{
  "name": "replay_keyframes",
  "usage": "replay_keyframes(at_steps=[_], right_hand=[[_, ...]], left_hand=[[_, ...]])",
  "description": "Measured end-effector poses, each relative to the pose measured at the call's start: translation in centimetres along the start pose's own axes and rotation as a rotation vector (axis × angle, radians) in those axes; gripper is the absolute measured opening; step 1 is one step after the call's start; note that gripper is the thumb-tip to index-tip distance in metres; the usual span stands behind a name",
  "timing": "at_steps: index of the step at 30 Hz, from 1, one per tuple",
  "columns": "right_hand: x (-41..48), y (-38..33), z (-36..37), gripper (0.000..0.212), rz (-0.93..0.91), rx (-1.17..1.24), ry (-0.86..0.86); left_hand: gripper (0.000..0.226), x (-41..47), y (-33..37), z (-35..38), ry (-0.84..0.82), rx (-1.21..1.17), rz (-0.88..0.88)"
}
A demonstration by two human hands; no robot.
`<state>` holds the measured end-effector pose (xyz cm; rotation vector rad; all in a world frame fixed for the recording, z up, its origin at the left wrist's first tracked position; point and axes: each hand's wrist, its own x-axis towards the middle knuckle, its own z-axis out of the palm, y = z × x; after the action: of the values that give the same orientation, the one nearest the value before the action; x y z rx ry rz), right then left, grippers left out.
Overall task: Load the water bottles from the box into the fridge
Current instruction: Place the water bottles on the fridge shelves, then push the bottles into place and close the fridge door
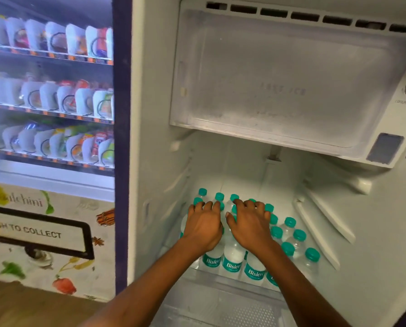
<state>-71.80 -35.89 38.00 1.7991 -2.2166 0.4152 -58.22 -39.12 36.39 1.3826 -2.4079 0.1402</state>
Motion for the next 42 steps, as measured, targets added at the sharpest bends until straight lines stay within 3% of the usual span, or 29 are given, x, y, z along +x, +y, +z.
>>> replay_keyframes(at_steps=[12,19,28,31,34,42], right_hand=[[-11.1,-8.5,1.1,0.063,-0.049,-0.063,0.036],[-15.8,-12.3,-0.7,0.067,0.033,-0.068,-0.020],[-13.9,-11.5,-1.4,0.074,0.139,-0.075,-0.059],[-12.6,-9.7,-1.4,0.075,0.167,-0.087,-0.022],[-12.2,-8.6,-1.7,0.075,0.170,-0.068,0.026],[-11.3,-5.2,0.3,0.077,0.146,-0.075,0.063]], left_hand=[[0.060,-13.8,-5.2,-1.4,0.148,0.054,0.105],[0.064,-19.5,-7.5,-2.6,0.041,0.008,0.214],[0.062,-16.2,-8.7,-3.4,0.012,0.106,0.383],[0.076,-14.7,-7.4,-2.9,0.011,0.127,0.332],[0.076,-13.6,-5.1,-2.7,-0.080,0.195,0.314],[0.080,-9.6,-0.7,-2.0,-0.054,0.251,0.211]])
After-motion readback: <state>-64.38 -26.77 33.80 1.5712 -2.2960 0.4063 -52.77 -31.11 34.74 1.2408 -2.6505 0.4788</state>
